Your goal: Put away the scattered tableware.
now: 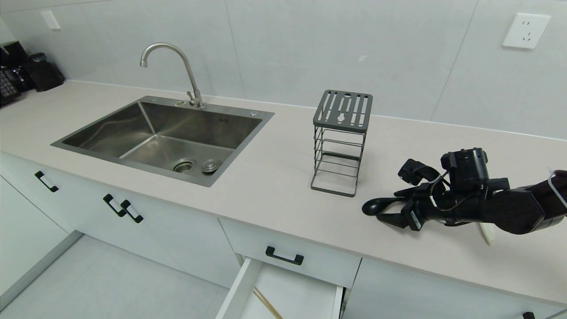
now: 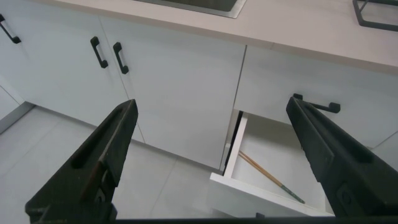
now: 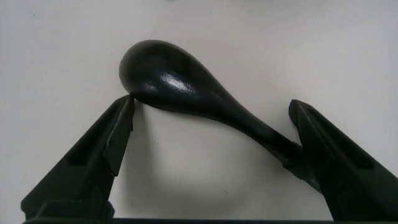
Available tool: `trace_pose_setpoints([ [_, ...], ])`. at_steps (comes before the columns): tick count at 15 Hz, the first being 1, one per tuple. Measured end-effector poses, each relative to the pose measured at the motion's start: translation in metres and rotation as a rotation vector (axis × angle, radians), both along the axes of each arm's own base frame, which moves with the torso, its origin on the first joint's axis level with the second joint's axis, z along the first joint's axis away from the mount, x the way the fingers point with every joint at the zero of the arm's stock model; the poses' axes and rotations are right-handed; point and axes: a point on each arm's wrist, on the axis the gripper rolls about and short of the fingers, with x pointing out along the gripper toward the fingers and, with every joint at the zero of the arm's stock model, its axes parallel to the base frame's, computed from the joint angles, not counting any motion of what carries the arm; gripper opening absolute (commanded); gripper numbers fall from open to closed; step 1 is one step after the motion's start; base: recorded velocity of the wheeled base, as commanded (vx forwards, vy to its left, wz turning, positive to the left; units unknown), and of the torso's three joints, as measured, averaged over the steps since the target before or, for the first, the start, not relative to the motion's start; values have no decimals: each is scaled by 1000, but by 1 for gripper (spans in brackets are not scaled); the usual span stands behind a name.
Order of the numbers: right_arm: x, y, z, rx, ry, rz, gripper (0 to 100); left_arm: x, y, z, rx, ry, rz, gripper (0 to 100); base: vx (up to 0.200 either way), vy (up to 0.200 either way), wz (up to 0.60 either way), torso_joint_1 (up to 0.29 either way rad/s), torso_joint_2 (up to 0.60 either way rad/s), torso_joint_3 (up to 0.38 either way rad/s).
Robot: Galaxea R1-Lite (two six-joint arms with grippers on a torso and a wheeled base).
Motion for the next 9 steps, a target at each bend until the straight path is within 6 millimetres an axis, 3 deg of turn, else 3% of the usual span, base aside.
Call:
trace_pose_setpoints([
  [6, -7, 3, 3, -8, -2, 6, 0, 0, 0, 0, 0, 0, 0, 100, 0, 0, 0, 0, 0, 0],
  [9, -19, 15, 9, -5, -19, 46, 0, 0, 0, 0, 0, 0, 0, 100, 0, 0, 0, 0, 0, 0],
])
